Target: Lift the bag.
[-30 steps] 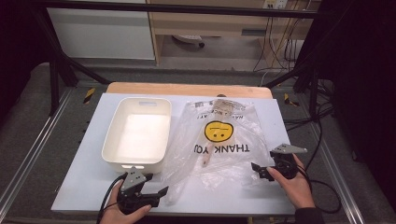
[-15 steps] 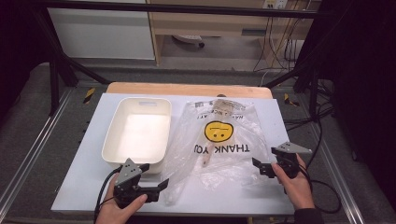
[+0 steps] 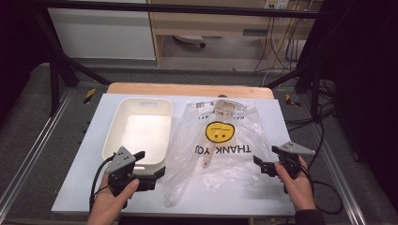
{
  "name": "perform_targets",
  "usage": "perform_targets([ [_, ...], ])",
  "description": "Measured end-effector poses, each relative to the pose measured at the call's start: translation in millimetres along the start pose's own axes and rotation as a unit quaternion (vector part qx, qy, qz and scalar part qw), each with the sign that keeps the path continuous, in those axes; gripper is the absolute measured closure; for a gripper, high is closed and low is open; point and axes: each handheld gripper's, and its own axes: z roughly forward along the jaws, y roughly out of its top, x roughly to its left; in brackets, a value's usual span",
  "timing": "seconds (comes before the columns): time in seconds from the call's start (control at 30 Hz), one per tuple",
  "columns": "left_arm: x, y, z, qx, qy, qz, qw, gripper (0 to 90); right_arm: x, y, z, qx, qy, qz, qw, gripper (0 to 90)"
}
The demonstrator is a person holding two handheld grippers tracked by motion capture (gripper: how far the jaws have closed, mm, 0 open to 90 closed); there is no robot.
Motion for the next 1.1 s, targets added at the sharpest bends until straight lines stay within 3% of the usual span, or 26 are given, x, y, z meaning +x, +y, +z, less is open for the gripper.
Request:
perform_targets([
  [0.33, 26.5, 11.6, -17.7, -0.027, 0.035, 0.005, 0.9990, 6.9, -0.2, 2.4, -4.6, -0.018, -0.005, 0.006, 0.9998, 3.3],
  [0.67, 54.3, 8.2, -36.2, -0.046, 0.056, -0.024, 0.9971, 6.9, -0.7, 1.8, -4.9, -0.018, -0.005, 0.002, 0.9998, 3.5],
  [1.1, 98.5, -4.0, -69.2, -0.072, 0.115, -0.053, 0.9894, 7.3, -5.6, -0.2, -7.6, -0.026, -0.006, 0.008, 0.9996, 3.8],
])
